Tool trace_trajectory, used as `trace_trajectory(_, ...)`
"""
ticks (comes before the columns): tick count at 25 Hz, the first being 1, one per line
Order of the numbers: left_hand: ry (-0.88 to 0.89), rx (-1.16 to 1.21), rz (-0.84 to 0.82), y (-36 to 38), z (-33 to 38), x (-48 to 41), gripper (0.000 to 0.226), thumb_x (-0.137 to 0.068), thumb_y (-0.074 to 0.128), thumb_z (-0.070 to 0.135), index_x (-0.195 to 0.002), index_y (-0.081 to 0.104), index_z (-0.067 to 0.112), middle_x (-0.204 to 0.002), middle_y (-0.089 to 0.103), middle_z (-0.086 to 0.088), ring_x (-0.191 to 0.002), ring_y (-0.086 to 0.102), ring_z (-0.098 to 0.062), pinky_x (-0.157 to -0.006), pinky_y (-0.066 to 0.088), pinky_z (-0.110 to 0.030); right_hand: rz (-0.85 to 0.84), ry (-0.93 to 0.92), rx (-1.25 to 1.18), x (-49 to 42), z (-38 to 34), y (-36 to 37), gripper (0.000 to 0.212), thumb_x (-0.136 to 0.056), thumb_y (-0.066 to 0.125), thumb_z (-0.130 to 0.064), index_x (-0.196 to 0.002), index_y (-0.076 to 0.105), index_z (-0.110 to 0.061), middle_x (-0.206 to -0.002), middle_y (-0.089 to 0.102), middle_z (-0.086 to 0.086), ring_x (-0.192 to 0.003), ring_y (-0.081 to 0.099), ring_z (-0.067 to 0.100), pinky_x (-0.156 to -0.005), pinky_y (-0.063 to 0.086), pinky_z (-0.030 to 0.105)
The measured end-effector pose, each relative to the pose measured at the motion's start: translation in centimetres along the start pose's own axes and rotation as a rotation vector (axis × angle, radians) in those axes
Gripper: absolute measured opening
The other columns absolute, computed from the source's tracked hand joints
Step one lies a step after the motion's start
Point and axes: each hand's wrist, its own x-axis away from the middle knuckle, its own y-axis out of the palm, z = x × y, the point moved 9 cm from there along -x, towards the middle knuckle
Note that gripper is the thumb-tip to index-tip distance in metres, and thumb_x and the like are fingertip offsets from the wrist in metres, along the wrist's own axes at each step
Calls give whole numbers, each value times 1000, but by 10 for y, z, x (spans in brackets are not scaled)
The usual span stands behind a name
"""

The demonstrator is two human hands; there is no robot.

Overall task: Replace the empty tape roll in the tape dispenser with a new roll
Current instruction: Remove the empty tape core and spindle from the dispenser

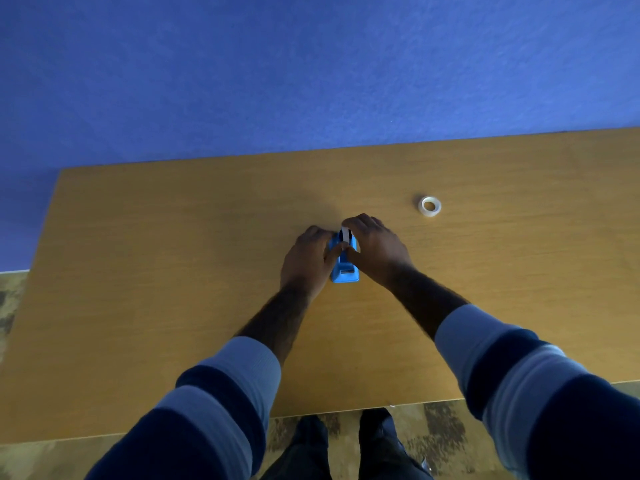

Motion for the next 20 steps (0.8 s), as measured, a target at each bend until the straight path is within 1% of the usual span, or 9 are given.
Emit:
trace_trajectory(3,-41,144,34,-2,2,-4,35,-96,55,49,-109,72,22,-101,69,8,-89,66,-8,-78,56,-36,21,21,-54,-4,-3,-5,35,-86,68,-15,-120,57,-15,-113,63,3,-99,61,19,-73,55,32)
trace_trajectory(5,-87,284,68,-5,5,-7,28,-97,58,40,-104,75,19,-93,75,7,-85,69,-6,-75,54,-28,47,25,-97,-8,-5,-9,32,-87,65,-11,-118,57,-15,-114,62,4,-96,62,21,-68,50,31)
trace_trajectory(8,-124,374,120,-9,9,-10,24,-99,59,31,-106,76,16,-88,76,9,-79,68,2,-67,44,-12,77,28,-142,-11,-7,-17,39,-90,65,-8,-128,57,-13,-124,60,7,-103,62,21,-74,48,28)
trace_trajectory(10,-130,373,142,-11,12,-12,26,-101,56,30,-106,76,14,-83,73,9,-75,66,2,-64,42,-11,93,12,-158,-13,-10,-22,41,-90,66,-7,-130,58,-11,-125,60,8,-104,63,20,-79,53,30)
trace_trajectory(12,-148,388,157,-12,13,-15,27,-103,53,26,-101,74,10,-79,71,6,-71,65,-3,-64,45,-17,118,-17,-165,-14,-13,-25,41,-89,68,-6,-129,59,-9,-124,60,9,-102,64,20,-81,57,33)
trace_trajectory(14,-191,449,157,-10,11,-20,27,-101,51,24,-100,74,10,-79,72,1,-74,69,-12,-69,56,-32,148,-14,-184,-16,-12,-28,40,-89,67,-5,-129,60,-8,-124,61,10,-101,65,20,-81,59,34)
trace_trajectory(16,-229,508,139,-6,6,-25,27,-100,52,26,-97,74,11,-78,73,1,-75,71,-17,-76,61,-44,178,1,-209,-18,-11,-32,32,-92,65,-8,-124,63,-7,-119,63,10,-97,66,19,-79,58,34)
trace_trajectory(18,-287,581,108,-1,-1,-29,26,-98,56,28,-90,76,13,-76,74,-2,-78,74,-22,-80,61,-49,198,1,-210,-20,-10,-35,21,-94,64,-12,-114,68,-8,-110,66,10,-89,65,18,-74,57,34)
trace_trajectory(20,-354,662,87,3,-5,-32,25,-94,59,27,-82,77,16,-78,76,-8,-82,75,-27,-82,61,-53,199,11,-196,-21,-8,-34,16,-95,63,-15,-108,69,-9,-103,67,9,-84,63,17,-71,55,33)
